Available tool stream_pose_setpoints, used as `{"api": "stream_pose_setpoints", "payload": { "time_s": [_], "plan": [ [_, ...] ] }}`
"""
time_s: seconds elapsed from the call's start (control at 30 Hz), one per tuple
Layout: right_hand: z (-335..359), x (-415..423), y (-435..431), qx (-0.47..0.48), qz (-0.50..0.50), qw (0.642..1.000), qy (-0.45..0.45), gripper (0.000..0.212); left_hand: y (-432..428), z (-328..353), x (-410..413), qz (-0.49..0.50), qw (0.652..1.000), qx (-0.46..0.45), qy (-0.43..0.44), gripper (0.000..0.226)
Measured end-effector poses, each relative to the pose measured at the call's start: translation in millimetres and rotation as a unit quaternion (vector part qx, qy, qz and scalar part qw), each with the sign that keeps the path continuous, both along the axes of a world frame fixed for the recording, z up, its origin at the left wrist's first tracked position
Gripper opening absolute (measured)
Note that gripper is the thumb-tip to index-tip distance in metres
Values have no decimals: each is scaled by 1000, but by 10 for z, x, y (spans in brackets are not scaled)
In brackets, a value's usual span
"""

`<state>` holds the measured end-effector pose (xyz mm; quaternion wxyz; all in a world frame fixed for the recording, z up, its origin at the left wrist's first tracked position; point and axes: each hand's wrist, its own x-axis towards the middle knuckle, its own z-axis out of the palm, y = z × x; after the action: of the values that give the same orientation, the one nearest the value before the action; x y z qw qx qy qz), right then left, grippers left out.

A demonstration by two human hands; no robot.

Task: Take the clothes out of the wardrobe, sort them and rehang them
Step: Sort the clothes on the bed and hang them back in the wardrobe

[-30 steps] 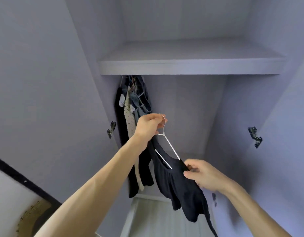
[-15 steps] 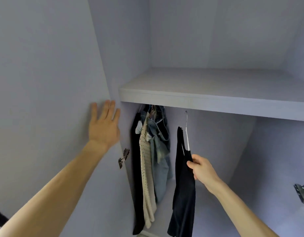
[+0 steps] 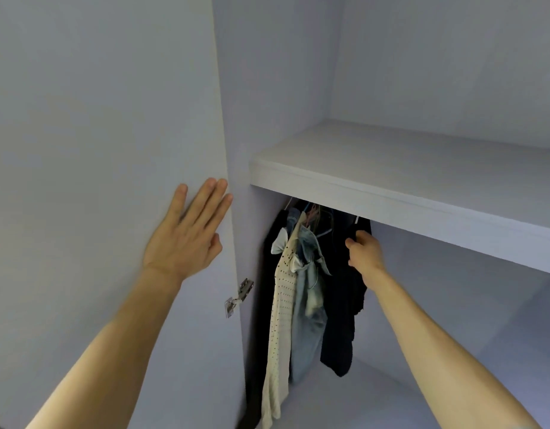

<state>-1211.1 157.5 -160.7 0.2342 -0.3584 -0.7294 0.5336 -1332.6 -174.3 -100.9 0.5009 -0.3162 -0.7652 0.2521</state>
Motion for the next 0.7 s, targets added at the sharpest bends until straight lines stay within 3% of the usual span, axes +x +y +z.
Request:
{"api": "stream_pose_setpoints", "payload": {
  "time_s": [0.07,0.27,0.43,0.53,0.7],
  "plan": [
    [-56,-153,60,0,16,1000,-18,25,7,-12,-5,0,1000,-3,11,71],
    [-559,-395,47,39,44,995,-78,3,16,-4,-28,-8,1000,2,30,76],
    [-494,-534,-152,170,89,973,-128,37,24,-5,-19,-2,999,-4,38,76],
    [-442,-628,-157,218,119,955,-164,38,24,-5,-9,7,999,-8,40,76],
    [-496,-579,-147,198,99,960,-170,35,10,2,14,26,999,-16,34,75]
  ]
}}
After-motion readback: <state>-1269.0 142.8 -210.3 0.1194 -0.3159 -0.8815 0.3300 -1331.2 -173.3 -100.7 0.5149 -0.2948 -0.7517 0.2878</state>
